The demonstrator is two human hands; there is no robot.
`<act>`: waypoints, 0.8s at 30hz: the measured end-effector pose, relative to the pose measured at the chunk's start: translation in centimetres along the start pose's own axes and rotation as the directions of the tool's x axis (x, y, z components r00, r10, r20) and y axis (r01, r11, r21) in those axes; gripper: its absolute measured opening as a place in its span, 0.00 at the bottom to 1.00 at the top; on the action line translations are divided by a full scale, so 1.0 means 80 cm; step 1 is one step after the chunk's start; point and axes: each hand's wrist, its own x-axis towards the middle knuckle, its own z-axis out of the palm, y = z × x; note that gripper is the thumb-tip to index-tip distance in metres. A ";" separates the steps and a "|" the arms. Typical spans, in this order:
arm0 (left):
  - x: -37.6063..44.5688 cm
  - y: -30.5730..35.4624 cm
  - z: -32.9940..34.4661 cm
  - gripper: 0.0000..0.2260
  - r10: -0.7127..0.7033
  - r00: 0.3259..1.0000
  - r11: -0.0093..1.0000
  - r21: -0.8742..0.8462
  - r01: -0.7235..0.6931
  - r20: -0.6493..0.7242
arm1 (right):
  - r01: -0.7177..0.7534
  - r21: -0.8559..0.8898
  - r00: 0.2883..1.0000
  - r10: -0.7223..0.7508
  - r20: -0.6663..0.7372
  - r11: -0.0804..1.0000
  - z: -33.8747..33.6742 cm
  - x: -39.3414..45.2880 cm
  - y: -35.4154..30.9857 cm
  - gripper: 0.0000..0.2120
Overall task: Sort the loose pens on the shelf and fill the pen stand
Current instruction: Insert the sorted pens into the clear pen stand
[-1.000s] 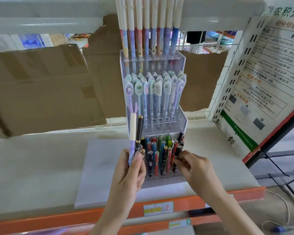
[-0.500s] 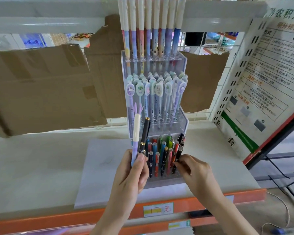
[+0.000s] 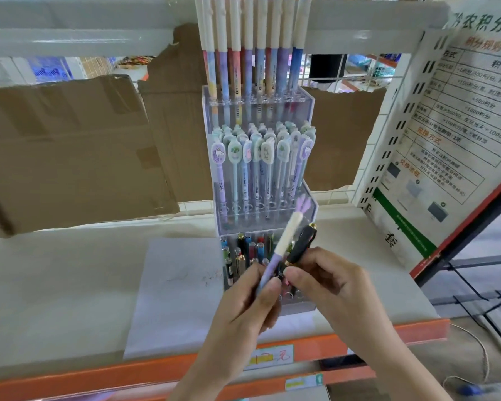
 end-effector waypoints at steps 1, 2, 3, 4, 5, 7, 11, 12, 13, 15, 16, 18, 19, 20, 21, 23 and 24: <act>-0.001 0.000 0.001 0.16 0.001 1.000 1.000 0.028 -0.002 0.002 | 0.005 0.021 0.999 -0.005 -0.032 1.000 -0.002 0.001 -0.002 0.10; -0.001 0.000 0.001 0.16 0.000 1.000 0.999 0.032 0.001 -0.020 | 0.014 0.057 0.996 -0.008 -0.092 0.998 -0.007 0.002 -0.001 0.10; 0.000 0.001 -0.001 0.17 0.002 0.998 1.000 0.021 -0.001 -0.061 | 0.025 0.076 0.987 -0.012 -0.163 0.997 -0.015 0.003 -0.001 0.09; 0.000 0.002 -0.004 0.18 0.008 0.994 1.000 0.008 -0.007 -0.108 | 0.034 0.051 0.971 -0.021 -0.236 0.998 -0.024 0.005 0.001 0.08; 0.000 0.003 -0.008 0.18 0.013 0.989 1.000 0.000 -0.013 -0.150 | 0.032 -0.018 0.955 -0.036 -0.294 0.999 -0.033 0.006 0.006 0.08; 0.001 0.004 -0.014 0.18 0.011 0.981 1.000 -0.018 -0.015 -0.195 | 0.012 -0.194 0.941 -0.077 -0.329 0.981 -0.044 0.010 0.023 0.08; 0.001 0.007 -0.016 0.19 0.019 0.977 0.999 -0.034 -0.027 -0.213 | 0.058 -0.440 0.960 -0.171 -0.221 0.896 -0.029 0.014 0.066 0.07; 0.002 0.008 -0.014 0.18 0.024 0.977 0.999 -0.035 -0.032 -0.213 | 0.083 -0.448 0.960 -0.192 -0.204 0.890 -0.027 0.016 0.074 0.07; 0.002 0.008 -0.013 0.18 0.028 0.977 0.999 -0.033 -0.036 -0.210 | 0.095 -0.451 0.959 -0.204 -0.198 0.887 -0.026 0.018 0.079 0.07; 0.002 0.010 -0.012 0.17 0.031 0.979 0.999 -0.028 -0.037 -0.203 | 0.104 -0.477 0.961 -0.212 -0.180 0.873 -0.026 0.023 0.082 0.08; 0.001 0.011 -0.012 0.17 0.031 0.979 0.999 -0.027 -0.037 -0.200 | 0.112 -0.508 0.962 -0.222 -0.162 0.854 -0.026 0.024 0.085 0.08; 0.001 0.012 -0.012 0.17 0.027 0.979 0.999 -0.023 -0.033 -0.204 | 0.101 -0.545 0.971 -0.203 -0.129 0.832 -0.022 0.023 0.095 0.09; 0.001 0.013 -0.012 0.17 0.026 0.977 0.999 -0.025 -0.032 -0.210 | 0.078 -0.536 0.979 -0.167 -0.120 0.841 -0.019 0.021 0.100 0.09; 0.001 0.013 -0.013 0.17 0.026 0.977 0.999 -0.028 -0.033 -0.214 | 0.050 -0.515 0.986 -0.125 -0.113 0.856 -0.016 0.019 0.106 0.09; 0.000 0.014 -0.013 0.17 0.029 0.976 0.999 -0.028 -0.036 -0.215 | 0.020 -0.494 0.990 -0.087 -0.113 0.869 -0.013 0.017 0.110 0.09; 0.000 0.013 -0.013 0.17 0.039 0.976 0.999 -0.024 -0.045 -0.216 | -0.017 -0.466 0.991 -0.047 -0.126 0.885 -0.011 0.015 0.115 0.10; 0.000 0.012 -0.013 0.17 0.041 0.975 0.999 -0.020 -0.046 -0.217 | -0.031 -0.454 0.991 -0.031 -0.130 0.890 -0.010 0.015 0.115 0.10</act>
